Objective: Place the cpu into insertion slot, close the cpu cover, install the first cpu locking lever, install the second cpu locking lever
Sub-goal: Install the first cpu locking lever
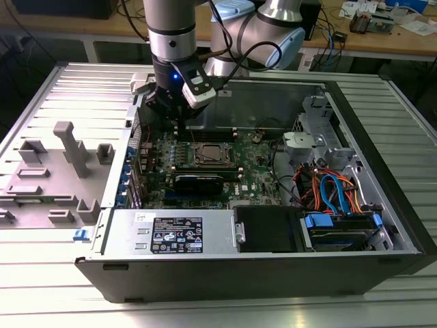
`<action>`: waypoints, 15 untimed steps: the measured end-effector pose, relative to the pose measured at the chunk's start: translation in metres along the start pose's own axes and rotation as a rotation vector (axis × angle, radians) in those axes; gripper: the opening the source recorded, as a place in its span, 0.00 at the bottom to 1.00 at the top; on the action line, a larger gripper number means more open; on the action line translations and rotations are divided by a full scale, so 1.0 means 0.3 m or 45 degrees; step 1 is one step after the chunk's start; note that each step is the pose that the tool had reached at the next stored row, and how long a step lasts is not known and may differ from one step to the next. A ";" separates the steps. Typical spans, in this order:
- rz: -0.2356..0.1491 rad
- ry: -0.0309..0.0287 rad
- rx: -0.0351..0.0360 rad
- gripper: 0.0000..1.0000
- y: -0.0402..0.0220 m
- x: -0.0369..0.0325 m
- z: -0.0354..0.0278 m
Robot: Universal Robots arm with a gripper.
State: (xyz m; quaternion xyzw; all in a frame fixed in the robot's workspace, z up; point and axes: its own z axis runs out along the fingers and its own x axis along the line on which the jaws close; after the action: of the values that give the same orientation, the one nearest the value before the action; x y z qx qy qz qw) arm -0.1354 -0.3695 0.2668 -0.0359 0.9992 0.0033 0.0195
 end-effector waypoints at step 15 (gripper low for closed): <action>0.000 -0.0001 -0.0001 0.11 0.040 -0.003 0.006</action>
State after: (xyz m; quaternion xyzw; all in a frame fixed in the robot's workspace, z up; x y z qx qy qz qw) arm -0.1353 -0.3574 0.2652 -0.0359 0.9992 0.0034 0.0195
